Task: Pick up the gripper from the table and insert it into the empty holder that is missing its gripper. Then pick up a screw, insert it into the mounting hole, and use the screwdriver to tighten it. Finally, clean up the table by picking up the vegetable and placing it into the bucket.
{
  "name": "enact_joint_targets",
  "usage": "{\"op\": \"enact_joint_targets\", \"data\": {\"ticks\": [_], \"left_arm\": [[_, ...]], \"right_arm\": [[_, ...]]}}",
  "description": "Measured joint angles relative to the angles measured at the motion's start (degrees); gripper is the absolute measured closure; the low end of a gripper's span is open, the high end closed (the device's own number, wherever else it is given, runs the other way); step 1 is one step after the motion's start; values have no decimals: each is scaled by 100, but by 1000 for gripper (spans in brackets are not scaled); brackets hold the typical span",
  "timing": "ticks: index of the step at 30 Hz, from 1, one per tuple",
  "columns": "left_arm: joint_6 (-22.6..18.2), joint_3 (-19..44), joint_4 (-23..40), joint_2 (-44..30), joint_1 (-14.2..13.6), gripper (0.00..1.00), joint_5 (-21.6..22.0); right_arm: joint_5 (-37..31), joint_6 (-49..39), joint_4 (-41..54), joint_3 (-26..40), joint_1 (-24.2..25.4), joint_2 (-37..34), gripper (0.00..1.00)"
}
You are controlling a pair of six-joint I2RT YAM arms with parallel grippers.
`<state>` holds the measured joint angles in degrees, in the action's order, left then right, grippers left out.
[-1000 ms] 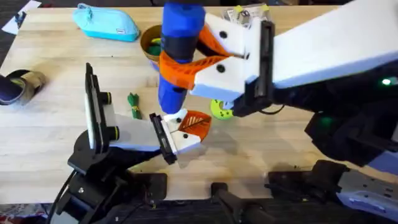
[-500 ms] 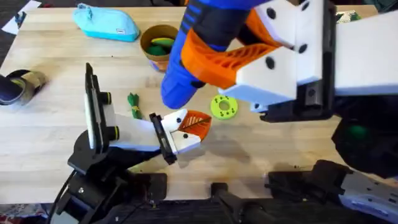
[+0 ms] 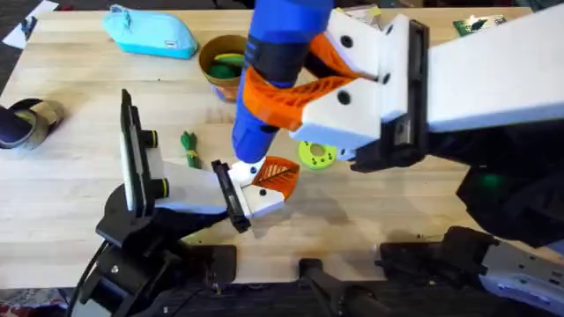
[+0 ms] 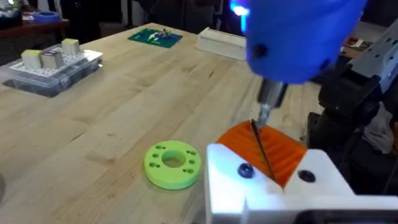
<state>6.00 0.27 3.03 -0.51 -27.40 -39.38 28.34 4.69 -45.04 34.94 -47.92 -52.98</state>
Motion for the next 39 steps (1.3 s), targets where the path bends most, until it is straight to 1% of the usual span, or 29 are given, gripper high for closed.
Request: {"op": "enact_joint_targets", "data": {"ticks": [2,7,18,23,39], "left_arm": [[0,0,0,0,0,986,0],[0,0,0,0,0,986,0],[0,0,0,0,0,986,0],[0,0,0,0,0,986,0],[0,0,0,0,0,986,0]], "right_arm": [[0,0,0,0,0,-149,952],[0,0,7,0,0,-255,954],[0,2,20,0,0,-260,954],[0,0,315,-2,0,-266,952],[-2,0,291,-2,0,-264,954]]}}
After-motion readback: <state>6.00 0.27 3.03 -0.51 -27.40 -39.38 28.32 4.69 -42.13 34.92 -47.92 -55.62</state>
